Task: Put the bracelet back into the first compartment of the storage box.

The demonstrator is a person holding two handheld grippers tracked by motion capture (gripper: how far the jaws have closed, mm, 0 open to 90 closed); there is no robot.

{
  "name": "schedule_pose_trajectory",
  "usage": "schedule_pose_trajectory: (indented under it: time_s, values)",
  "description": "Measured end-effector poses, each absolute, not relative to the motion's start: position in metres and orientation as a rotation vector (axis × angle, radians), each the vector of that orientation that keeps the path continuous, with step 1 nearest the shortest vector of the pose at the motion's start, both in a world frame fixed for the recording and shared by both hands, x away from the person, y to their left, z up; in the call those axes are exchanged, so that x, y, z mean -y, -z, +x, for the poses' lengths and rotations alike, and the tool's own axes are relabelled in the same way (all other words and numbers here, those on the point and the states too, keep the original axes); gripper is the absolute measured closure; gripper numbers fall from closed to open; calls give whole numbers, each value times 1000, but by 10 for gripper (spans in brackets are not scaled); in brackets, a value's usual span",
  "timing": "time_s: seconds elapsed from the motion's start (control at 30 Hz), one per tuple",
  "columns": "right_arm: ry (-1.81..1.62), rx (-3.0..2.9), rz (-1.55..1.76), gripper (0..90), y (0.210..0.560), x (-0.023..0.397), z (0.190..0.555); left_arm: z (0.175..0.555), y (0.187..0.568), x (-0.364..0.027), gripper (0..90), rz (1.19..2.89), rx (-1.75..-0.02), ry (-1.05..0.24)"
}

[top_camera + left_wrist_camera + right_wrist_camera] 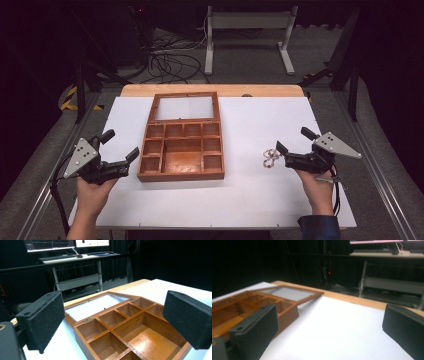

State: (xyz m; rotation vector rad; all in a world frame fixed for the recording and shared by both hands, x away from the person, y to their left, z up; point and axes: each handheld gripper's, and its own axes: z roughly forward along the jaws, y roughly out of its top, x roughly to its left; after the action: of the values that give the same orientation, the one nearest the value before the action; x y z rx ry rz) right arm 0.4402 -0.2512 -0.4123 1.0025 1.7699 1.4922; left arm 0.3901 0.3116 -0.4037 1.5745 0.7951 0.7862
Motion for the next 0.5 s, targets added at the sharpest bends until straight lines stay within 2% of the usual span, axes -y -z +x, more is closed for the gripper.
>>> schedule_pose_trajectory:
  time_s: [0.23, 0.5]
  values:
    - [-1414, -1820, 1065, 46, 421, 249, 452, 391, 404, -311, 48, 1574, -797, -767]
    - [-1299, -1897, 1139, 131, 438, 246, 469, 390, 404, -311, 48, 1577, -797, -758]
